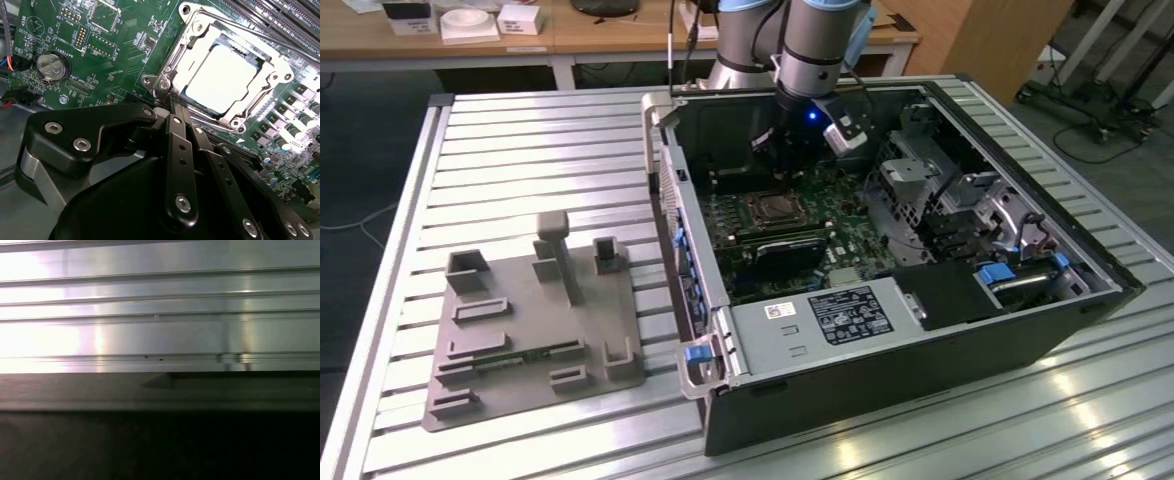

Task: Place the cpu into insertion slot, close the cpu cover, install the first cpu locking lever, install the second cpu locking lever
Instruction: 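Install the first cpu locking lever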

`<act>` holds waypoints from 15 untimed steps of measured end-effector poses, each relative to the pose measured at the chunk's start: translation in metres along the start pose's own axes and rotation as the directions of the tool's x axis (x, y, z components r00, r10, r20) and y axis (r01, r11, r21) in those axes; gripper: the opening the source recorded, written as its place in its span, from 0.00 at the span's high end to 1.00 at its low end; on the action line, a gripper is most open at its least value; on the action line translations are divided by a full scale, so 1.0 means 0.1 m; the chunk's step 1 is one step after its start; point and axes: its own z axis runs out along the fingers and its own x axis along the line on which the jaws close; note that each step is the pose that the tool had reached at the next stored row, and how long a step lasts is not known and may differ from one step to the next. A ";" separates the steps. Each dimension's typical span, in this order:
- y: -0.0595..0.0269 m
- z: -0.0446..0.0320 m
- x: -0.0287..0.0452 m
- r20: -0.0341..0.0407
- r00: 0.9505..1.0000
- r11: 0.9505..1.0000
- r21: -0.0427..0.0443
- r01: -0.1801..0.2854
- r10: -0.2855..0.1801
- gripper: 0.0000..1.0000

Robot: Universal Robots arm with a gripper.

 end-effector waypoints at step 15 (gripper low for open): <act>0.002 -0.008 0.001 0.001 1.000 1.000 0.005 0.000 0.000 0.90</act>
